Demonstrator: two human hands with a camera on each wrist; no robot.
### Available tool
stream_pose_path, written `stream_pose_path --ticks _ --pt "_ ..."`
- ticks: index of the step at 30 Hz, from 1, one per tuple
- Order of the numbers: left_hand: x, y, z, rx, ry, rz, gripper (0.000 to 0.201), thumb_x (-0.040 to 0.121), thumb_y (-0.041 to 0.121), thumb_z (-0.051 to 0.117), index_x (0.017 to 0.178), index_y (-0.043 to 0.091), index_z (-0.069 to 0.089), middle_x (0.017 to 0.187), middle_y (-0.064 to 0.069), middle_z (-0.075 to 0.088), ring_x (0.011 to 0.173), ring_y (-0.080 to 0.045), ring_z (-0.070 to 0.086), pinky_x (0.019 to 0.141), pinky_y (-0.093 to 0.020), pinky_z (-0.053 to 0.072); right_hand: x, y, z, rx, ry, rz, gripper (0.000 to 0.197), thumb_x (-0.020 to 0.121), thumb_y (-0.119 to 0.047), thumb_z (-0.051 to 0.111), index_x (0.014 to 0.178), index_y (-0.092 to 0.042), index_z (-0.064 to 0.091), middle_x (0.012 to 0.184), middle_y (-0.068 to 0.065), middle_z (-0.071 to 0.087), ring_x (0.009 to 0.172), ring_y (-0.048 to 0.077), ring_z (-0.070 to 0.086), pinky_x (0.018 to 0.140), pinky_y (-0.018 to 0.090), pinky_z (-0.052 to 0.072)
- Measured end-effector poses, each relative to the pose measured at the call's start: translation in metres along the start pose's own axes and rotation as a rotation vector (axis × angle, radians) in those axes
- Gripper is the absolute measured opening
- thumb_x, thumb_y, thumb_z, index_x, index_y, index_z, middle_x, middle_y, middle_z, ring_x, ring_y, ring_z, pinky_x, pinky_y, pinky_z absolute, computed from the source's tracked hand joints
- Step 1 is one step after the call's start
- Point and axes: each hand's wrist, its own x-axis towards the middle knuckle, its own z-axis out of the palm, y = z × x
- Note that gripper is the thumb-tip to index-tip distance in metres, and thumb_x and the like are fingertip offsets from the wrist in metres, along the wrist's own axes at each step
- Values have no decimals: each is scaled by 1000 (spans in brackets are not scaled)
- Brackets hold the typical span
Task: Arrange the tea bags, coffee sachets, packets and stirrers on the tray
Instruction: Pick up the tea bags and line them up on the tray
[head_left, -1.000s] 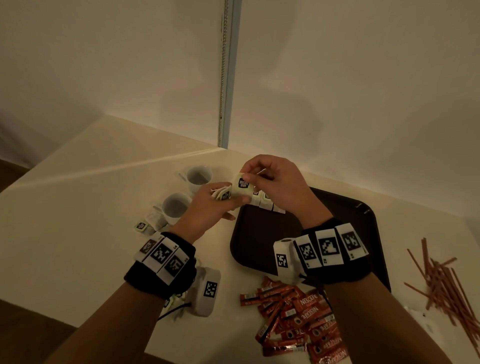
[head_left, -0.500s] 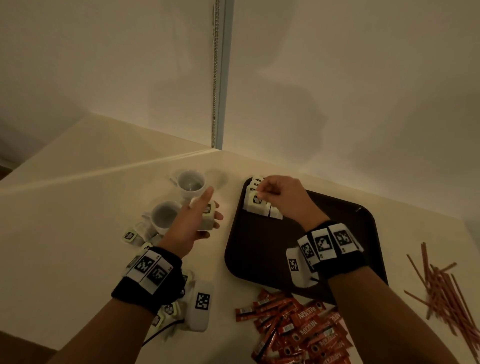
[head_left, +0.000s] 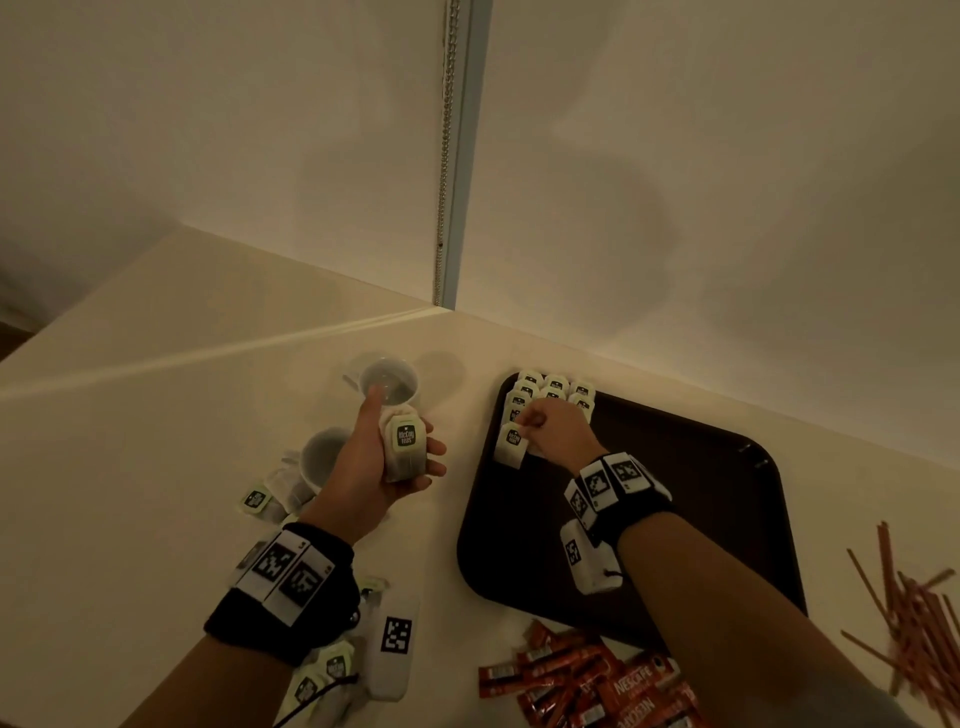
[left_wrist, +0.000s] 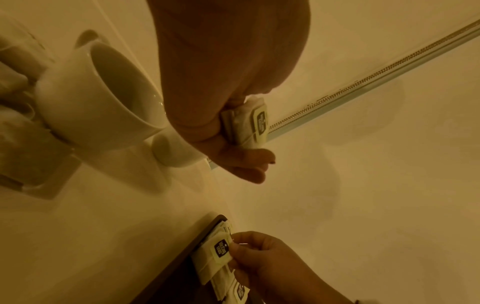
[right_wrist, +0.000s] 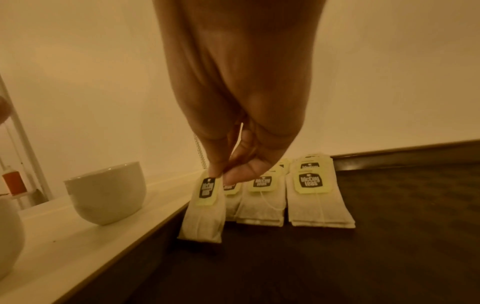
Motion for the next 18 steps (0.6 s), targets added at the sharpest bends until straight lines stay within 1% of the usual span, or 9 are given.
stream_pose_path --ticks 2,4,6,10,13,15,16,18 --pt "3 -2 -1 -1 7 -3 70 92 65 20 81 9 59 62 -9 67 49 -19 63 41 -18 45 5 -1 1 0 4 0 10 84 -4 66 94 -1 68 97 8 68 84 9 57 77 19 43" --pt "6 -2 -1 -9 9 -16 71 93 65 19 81 8 59 62 -9 67 49 -20 64 42 -17 45 9 -1 2 -10 9 5 11 84 -5 66 94 -1 67 99 11 69 87 14 61 78 20 44" --pt "7 -3 -1 -15 6 -21 72 94 64 18 81 6 59 62 -10 67 51 -20 65 42 -17 47 13 0 4 -22 26 13 10 84 -6 66 93 -1 68 100 12 69 93 19 63 77 21 44" --pt "9 -4 -1 -31 -21 -23 74 93 64 20 86 3 61 68 -13 69 60 -24 70 46 -22 53 17 2 5 -31 44 22 11 85 -7 66 93 0 68 101 13 69 97 20 64 78 20 44" --pt "9 -2 0 -36 -59 -34 79 92 66 19 92 1 63 76 -15 70 69 -27 71 51 -25 56 16 0 4 -40 59 28 13 85 -10 66 95 0 66 98 11 68 94 20 63 77 21 44" --pt "9 -1 2 -34 -90 -45 82 91 68 18 96 0 64 81 -17 71 73 -27 71 55 -26 57 12 -11 2 6 110 -21 15 85 -15 67 95 -4 65 90 6 65 86 18 60 75 24 45" --pt "9 0 3 -29 -106 -52 84 90 69 17 99 -1 64 84 -17 71 75 -27 72 57 -26 58 7 -21 0 79 110 -78 16 85 -19 67 95 -6 65 88 2 64 82 15 58 74 23 46" --pt "8 1 7 -14 -129 -59 87 90 69 16 102 -2 64 90 -19 71 78 -28 71 60 -27 58 -10 -49 -6 243 22 -229 17 85 -23 68 98 -12 66 87 -7 61 79 6 55 72 14 45"
